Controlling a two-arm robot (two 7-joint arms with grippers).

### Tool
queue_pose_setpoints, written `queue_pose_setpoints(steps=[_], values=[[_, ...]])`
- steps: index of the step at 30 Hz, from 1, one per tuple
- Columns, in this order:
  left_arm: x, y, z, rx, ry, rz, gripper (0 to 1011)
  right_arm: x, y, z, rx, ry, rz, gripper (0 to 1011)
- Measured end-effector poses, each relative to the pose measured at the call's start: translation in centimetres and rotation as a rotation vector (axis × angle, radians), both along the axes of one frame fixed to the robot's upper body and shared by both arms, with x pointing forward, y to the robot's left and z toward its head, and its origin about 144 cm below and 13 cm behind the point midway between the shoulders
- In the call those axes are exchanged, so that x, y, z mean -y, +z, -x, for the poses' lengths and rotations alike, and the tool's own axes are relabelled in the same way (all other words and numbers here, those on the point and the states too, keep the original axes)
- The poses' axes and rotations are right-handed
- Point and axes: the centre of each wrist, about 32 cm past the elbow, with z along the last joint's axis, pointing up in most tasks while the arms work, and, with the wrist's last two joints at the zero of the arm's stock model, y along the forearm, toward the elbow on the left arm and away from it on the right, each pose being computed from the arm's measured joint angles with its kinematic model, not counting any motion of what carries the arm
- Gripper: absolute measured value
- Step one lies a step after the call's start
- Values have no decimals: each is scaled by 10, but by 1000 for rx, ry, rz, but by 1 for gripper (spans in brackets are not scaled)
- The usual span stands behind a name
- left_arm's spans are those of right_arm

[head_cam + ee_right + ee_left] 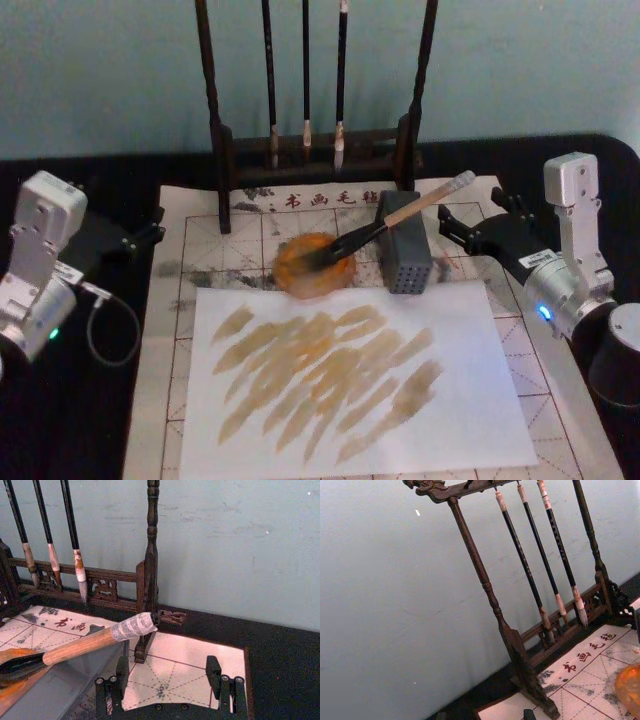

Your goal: Pick up the brush from the inkstone, write on the paper, then place the brush back to its original position.

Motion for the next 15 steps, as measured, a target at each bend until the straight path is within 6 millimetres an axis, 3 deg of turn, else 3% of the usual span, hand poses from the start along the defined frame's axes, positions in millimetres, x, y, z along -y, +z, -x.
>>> queue_pose_setpoints(steps=[15], values=[[0, 0, 0, 0, 0, 0, 1001, 0, 0, 0, 0, 0, 0, 1000]])
